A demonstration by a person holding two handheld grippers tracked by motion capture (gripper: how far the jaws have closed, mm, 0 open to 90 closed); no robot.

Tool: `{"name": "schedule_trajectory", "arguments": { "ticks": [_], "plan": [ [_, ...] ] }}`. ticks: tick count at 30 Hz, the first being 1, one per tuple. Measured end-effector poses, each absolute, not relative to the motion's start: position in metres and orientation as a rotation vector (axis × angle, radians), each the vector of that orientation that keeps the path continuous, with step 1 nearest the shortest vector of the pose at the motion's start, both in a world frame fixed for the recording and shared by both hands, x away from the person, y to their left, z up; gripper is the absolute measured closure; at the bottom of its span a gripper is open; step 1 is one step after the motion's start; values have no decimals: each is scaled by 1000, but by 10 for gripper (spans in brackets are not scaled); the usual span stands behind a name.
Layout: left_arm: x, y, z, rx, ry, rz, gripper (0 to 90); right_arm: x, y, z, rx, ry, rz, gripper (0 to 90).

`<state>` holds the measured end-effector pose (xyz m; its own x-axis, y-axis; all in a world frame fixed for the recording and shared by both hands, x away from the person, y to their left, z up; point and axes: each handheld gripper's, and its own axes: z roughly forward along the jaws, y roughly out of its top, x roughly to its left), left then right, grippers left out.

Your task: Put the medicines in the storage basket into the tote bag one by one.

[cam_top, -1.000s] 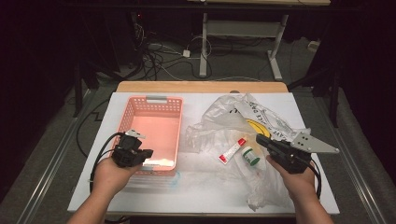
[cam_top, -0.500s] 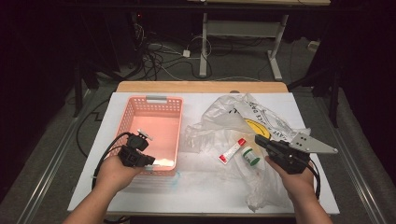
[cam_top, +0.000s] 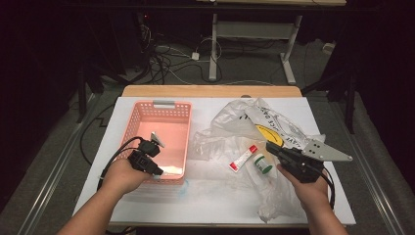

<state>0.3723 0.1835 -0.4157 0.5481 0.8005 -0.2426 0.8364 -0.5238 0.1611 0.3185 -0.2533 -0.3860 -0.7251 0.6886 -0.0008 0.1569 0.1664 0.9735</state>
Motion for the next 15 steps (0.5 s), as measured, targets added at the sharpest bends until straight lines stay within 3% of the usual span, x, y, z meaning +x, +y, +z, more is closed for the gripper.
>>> {"name": "schedule_trajectory", "arguments": {
  "ticks": [6, 10, 15],
  "plan": [
    [391, 183, -415, 2442, 1401, 70, 879, 319, -253, -386, 799, 2002, 1583, 900],
    [395, 185, -410, 2366, 1381, 35, 880, 319, -255, -386, 806, 1998, 1584, 900],
    [382, 179, -408, 2447, 1319, -50, 881, 320, -256, -387, 810, 1996, 1583, 900]
  ]
}}
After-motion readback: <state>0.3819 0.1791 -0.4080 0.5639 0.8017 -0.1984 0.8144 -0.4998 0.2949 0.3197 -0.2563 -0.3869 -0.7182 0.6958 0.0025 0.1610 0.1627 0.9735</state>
